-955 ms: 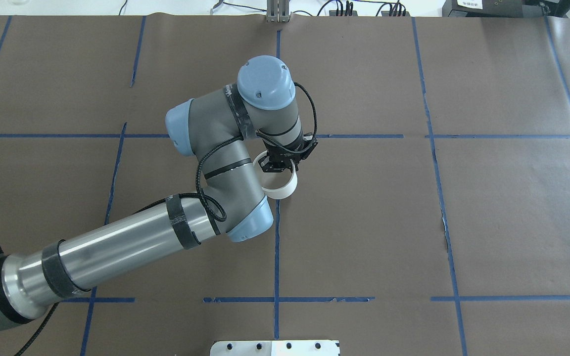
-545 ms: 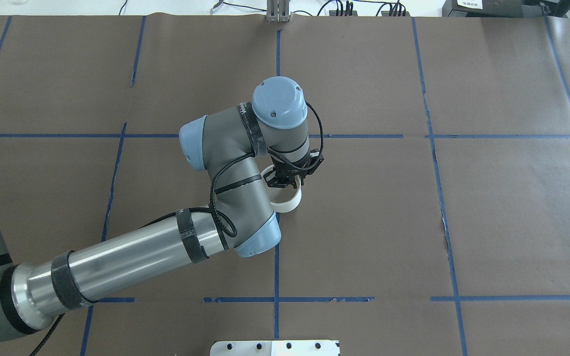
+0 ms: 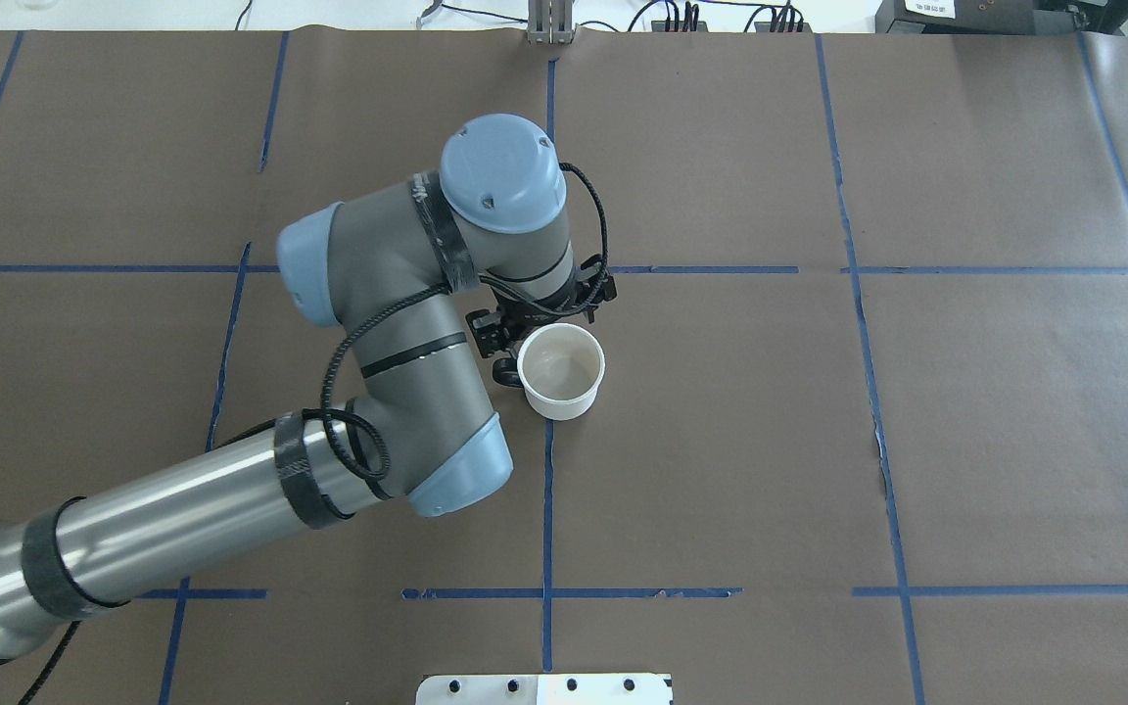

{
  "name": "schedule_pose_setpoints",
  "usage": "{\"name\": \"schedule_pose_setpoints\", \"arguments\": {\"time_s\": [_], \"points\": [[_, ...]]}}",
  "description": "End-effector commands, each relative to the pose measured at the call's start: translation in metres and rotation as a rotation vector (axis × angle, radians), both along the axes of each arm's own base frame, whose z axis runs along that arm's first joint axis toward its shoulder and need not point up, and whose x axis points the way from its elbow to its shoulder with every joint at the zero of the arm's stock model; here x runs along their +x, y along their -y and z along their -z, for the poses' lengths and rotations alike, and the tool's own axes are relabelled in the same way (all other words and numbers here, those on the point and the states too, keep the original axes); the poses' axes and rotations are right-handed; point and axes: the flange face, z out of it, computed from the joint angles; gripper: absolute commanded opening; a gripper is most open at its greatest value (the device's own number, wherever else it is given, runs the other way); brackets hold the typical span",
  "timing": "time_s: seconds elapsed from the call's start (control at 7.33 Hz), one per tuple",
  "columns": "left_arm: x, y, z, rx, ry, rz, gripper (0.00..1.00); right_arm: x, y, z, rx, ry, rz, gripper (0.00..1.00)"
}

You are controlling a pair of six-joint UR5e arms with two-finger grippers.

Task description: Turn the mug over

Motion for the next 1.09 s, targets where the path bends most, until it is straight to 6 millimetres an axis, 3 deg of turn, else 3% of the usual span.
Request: {"name": "schedule_pose_setpoints", "arguments": {"time_s": [0.0,0.14,0.27,0.41,0.55,0.95], "points": [[-0.151,0.025,-0.018,0.173,-0.021,-0.067,1.00,0.000,0.000,0.000,0.000,0.000,0.000,1.00],[-0.206,0.057,-0.055,0.273,0.039,-0.082,1.00,0.000,0.000,0.000,0.000,0.000,0.000,1.00],[-0.254,0.075,-0.107,0.378,0.124,-0.158,1.00,0.000,0.000,0.000,0.000,0.000,0.000,1.00],[-0.310,0.081,-0.173,0.449,0.209,-0.245,1.00,0.000,0.000,0.000,0.000,0.000,0.000,1.00],[-0.382,0.088,-0.236,0.527,0.290,-0.349,1.00,0.000,0.000,0.000,0.000,0.000,0.000,1.00],[-0.602,0.059,-0.427,0.540,0.347,-0.454,1.00,0.000,0.000,0.000,0.000,0.000,0.000,1.00]]}}
